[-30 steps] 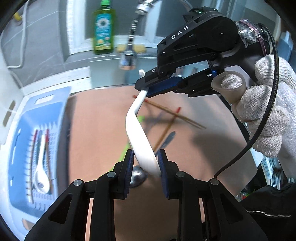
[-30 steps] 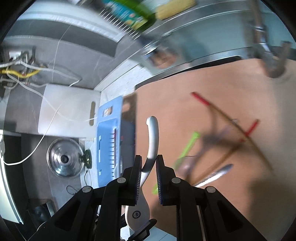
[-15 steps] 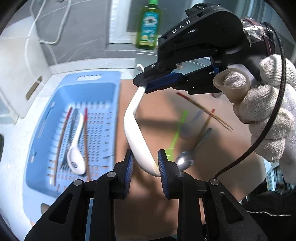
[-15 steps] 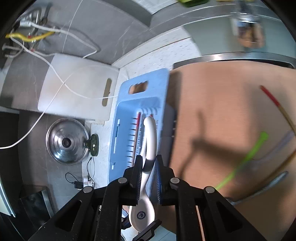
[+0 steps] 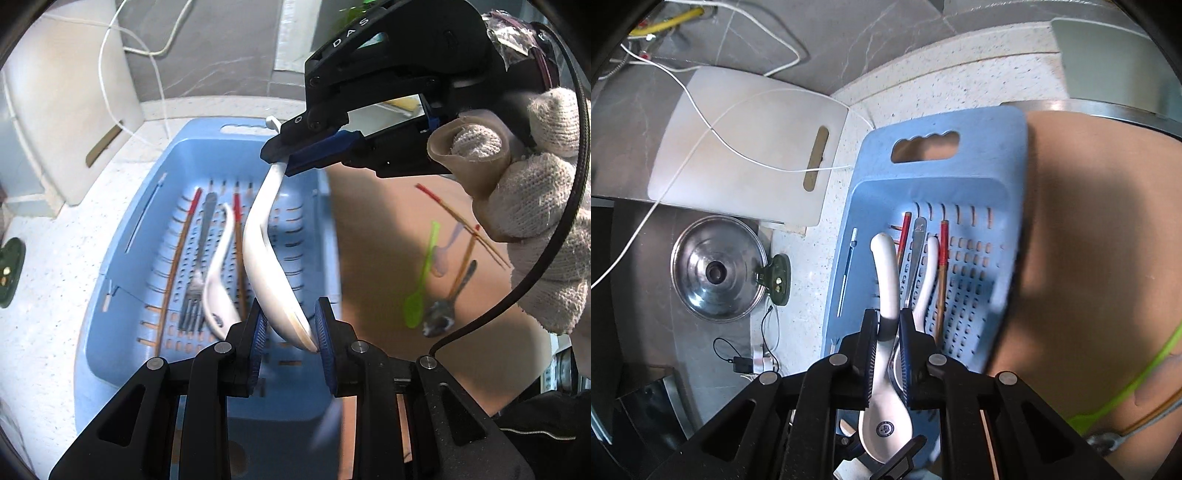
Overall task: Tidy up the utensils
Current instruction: 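Carry the white spoon with the left tool and lower it into the basket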
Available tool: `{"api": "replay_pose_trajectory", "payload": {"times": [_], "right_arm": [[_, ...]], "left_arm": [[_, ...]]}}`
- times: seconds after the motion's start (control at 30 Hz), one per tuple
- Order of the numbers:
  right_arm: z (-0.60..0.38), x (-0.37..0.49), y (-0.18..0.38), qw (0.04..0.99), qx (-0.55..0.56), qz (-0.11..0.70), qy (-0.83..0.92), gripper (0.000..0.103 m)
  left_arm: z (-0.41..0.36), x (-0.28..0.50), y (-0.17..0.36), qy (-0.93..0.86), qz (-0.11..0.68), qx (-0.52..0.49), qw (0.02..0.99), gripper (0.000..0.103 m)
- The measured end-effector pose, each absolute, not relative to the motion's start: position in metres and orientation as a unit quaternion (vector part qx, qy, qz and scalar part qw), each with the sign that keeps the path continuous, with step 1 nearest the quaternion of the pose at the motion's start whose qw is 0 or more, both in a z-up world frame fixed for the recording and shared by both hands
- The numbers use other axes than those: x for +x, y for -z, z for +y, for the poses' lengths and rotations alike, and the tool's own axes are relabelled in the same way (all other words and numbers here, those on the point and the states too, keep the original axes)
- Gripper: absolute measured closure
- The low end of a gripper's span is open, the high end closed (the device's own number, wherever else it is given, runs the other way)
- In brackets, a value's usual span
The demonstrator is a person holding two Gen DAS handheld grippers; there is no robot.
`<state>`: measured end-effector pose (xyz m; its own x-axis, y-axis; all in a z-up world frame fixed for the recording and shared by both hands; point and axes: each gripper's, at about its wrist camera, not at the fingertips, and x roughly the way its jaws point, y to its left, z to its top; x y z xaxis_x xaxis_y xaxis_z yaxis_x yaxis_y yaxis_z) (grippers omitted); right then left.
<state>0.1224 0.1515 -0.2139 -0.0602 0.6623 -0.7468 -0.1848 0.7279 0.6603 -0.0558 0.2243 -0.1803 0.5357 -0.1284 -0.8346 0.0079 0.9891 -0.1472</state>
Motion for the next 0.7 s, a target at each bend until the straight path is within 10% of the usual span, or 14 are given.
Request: {"api": "replay_pose_trajectory", "payload": {"times": [0.7], "right_arm": [[0.199, 0.140, 0.259, 0.649, 0.129, 0.687, -0.301, 0.092]], "left_arm": [[0.253, -0.032, 0.216, 0.020, 0.527, -0.076, 0.846, 0.077]]}}
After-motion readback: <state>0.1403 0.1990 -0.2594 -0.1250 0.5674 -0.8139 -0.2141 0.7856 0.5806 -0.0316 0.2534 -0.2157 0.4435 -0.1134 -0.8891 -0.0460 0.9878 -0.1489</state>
